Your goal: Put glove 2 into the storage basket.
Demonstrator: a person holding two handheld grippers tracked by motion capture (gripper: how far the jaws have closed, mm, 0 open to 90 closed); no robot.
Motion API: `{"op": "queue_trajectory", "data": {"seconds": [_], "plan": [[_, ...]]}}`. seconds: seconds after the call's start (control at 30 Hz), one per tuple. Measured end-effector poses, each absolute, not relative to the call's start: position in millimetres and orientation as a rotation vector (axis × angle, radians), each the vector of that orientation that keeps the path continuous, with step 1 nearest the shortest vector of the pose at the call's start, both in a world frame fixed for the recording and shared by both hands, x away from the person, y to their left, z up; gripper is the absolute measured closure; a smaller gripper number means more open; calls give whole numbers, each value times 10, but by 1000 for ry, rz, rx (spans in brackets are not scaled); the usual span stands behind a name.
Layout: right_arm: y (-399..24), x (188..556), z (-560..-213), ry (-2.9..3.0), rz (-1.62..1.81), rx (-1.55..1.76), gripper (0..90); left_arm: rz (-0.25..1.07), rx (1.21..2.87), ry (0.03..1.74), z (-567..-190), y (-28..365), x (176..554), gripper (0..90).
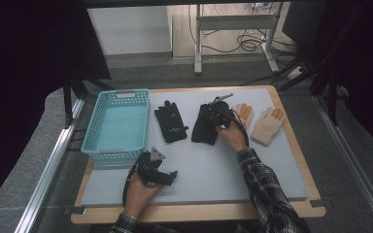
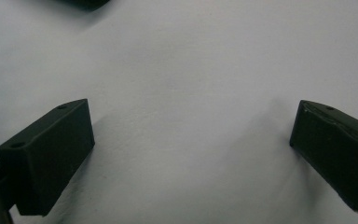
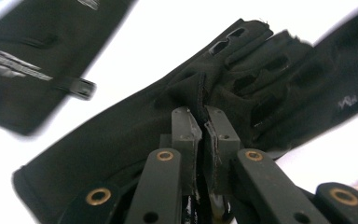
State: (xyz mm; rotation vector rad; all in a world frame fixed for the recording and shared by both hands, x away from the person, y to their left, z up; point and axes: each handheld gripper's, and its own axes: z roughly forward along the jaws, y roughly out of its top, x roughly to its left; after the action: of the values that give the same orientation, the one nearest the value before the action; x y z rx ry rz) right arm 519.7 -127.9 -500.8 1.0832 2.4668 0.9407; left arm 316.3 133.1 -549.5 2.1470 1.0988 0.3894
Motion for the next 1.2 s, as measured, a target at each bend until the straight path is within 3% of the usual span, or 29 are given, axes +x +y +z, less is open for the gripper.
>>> {"op": "queue_trajectory", "data": {"seconds": [0.6, 0.9, 1.07, 1.13, 1.2], "plan": [[-1322, 4302, -4462, 2542, 1132, 864, 823, 392, 2148, 1097, -5494, 1331, 3162, 2], [-1355, 3755, -4636, 2611, 1124, 820, 820, 393, 2146, 1099, -5494, 1329, 3161, 2], [-1329, 3646, -4836, 2657, 1114, 826, 814, 394, 2144, 1100, -5495, 1328, 3161, 3], [-1327, 3647, -4890, 2666, 1112, 830, 792, 393, 2147, 1097, -5494, 1330, 3161, 3], [-1338, 3658, -4882, 2641, 1127, 839, 648, 394, 2146, 1098, -5495, 1329, 3161, 3]]}}
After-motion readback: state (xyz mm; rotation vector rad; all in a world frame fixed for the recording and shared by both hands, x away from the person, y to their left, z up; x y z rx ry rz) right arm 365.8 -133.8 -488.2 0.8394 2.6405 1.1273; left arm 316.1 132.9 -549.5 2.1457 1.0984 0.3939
